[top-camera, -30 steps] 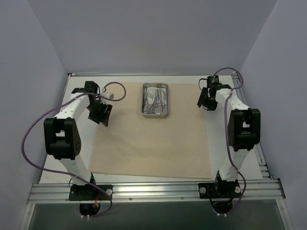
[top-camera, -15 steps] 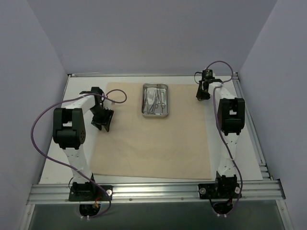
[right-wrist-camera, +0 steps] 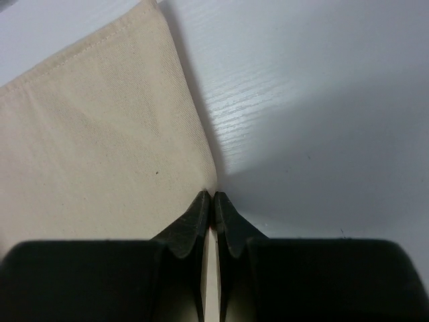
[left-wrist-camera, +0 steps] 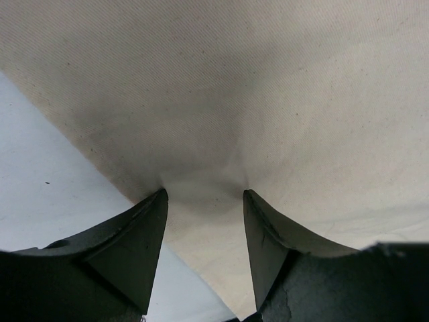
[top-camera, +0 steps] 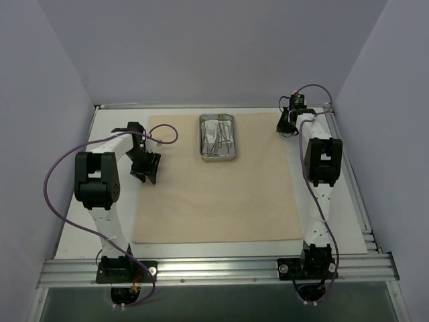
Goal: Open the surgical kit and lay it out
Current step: Smooth out the surgical kit at the center of the board, then move the container from the surgical kit.
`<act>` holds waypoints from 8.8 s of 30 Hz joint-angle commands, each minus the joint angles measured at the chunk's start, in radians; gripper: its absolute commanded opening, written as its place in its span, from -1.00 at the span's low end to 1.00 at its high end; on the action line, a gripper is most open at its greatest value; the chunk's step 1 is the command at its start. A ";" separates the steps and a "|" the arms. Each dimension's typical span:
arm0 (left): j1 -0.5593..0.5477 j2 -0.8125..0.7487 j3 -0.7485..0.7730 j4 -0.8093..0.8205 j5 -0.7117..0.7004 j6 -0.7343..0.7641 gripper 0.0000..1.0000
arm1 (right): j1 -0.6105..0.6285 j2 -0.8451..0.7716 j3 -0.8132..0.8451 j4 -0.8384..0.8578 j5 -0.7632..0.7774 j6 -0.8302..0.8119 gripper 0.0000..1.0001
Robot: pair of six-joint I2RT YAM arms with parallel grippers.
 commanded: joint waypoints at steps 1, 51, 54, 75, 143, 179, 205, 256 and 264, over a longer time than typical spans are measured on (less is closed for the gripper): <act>0.000 0.031 -0.014 0.104 0.024 0.002 0.19 | -0.024 0.018 -0.042 -0.035 0.060 0.013 -1.00; -0.186 -0.382 -0.205 0.110 -0.010 0.086 0.26 | 0.648 -1.190 -1.245 0.114 0.225 0.303 -1.00; -0.186 -0.379 -0.208 0.118 0.022 0.072 0.28 | 0.715 -1.121 -1.240 0.302 0.118 0.332 -1.00; -0.142 -0.294 -0.305 0.166 -0.091 0.112 0.27 | 0.864 -0.984 -1.343 0.342 0.137 0.441 -1.00; -0.146 -0.178 0.333 0.087 -0.194 -0.101 0.25 | 0.492 -0.049 0.119 -0.303 0.313 -0.171 -0.53; -0.198 0.097 0.453 0.199 -0.130 -0.339 0.27 | 0.627 -0.105 -0.057 -0.140 0.099 0.211 -1.00; -0.214 0.223 0.514 0.251 -0.314 -0.337 -0.35 | 0.542 -0.311 -0.152 -0.130 0.090 0.191 -0.49; -0.042 0.236 0.511 0.294 -0.470 -0.196 -0.94 | 0.446 -0.411 -0.335 -0.130 0.122 0.180 -0.50; -0.039 0.253 0.557 0.257 -0.488 -0.265 -0.59 | 0.446 -0.418 -0.344 -0.134 0.126 0.180 -0.50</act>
